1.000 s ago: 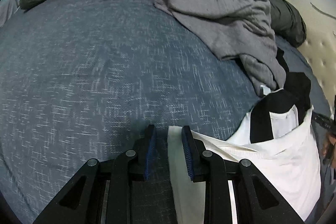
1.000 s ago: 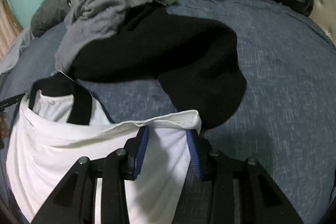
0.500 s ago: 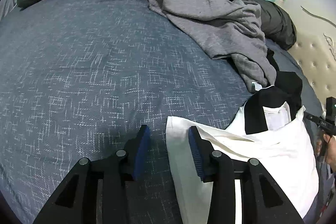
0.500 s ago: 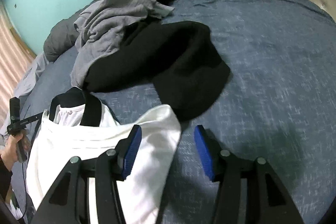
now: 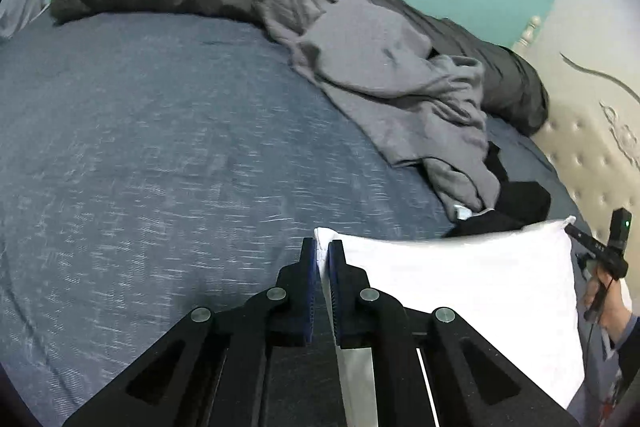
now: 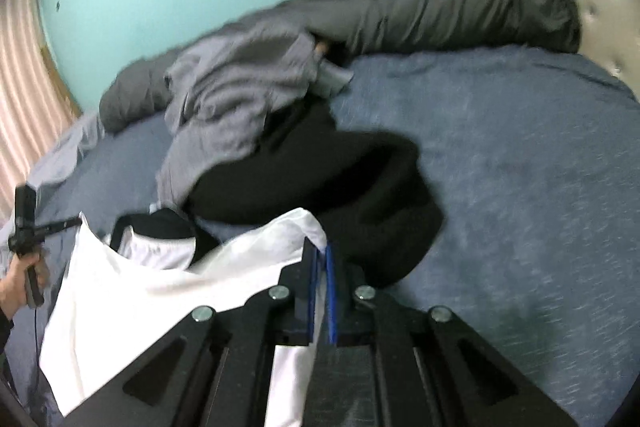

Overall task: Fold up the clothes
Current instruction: 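Smooth the folded white shirt flat with both grippers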

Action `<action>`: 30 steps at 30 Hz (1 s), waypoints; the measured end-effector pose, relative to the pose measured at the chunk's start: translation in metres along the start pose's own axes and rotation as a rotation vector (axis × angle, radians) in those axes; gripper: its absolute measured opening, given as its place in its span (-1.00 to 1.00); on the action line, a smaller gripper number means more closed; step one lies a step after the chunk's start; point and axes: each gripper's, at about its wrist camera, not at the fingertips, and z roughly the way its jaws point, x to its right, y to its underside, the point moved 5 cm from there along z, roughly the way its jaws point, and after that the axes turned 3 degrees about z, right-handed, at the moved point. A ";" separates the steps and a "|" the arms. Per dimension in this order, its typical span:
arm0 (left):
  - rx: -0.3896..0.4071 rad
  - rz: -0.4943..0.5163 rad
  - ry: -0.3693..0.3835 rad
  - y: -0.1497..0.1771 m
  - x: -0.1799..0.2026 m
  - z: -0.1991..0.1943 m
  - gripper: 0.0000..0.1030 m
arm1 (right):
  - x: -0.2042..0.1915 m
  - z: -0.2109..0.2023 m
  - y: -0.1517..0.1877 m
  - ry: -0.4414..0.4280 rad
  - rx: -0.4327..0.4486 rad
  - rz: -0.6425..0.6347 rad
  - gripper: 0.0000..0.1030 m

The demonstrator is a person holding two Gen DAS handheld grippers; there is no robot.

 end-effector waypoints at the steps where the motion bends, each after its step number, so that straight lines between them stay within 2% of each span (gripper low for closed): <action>1: -0.009 -0.007 -0.002 0.000 -0.002 0.002 -0.87 | 0.004 0.001 -0.001 0.016 -0.009 0.017 -0.93; 8: -0.069 0.008 -0.045 0.004 0.001 0.028 -0.86 | 0.014 0.034 0.006 0.127 -0.128 0.070 -0.93; 11: -0.083 -0.002 -0.066 0.006 -0.001 0.031 -0.80 | 0.019 0.044 0.011 0.162 -0.156 0.089 -0.92; 13: -0.072 -0.019 -0.076 0.005 -0.004 0.023 -0.79 | 0.023 0.041 0.013 0.174 -0.153 0.099 -0.69; 15: -0.070 -0.060 -0.069 0.010 -0.011 0.009 -0.65 | 0.024 0.031 0.014 0.187 -0.147 0.087 -0.63; 17: -0.072 -0.108 -0.055 0.017 -0.017 -0.006 -0.47 | 0.023 0.013 0.024 0.158 -0.149 0.110 -0.62; 20: -0.068 -0.136 -0.007 0.041 -0.008 -0.037 -0.46 | 0.020 -0.018 0.042 0.092 -0.155 0.167 -0.55; 22: -0.089 -0.145 0.021 0.063 0.000 -0.056 -0.46 | 0.018 -0.038 0.055 0.048 -0.159 0.205 -0.38; 23: -0.100 -0.153 0.035 0.074 0.004 -0.064 -0.45 | 0.014 -0.048 0.063 0.028 -0.165 0.220 -0.35; 26: -0.133 -0.202 0.082 0.113 0.018 -0.087 -0.37 | 0.000 -0.084 0.105 -0.019 -0.191 0.268 -0.28; 29: -0.149 -0.220 0.117 0.153 0.036 -0.110 -0.24 | -0.008 -0.114 0.148 -0.044 -0.207 0.329 -0.03; 30: -0.150 -0.221 0.120 0.165 0.041 -0.118 -0.24 | -0.010 -0.123 0.162 -0.050 -0.211 0.350 -0.02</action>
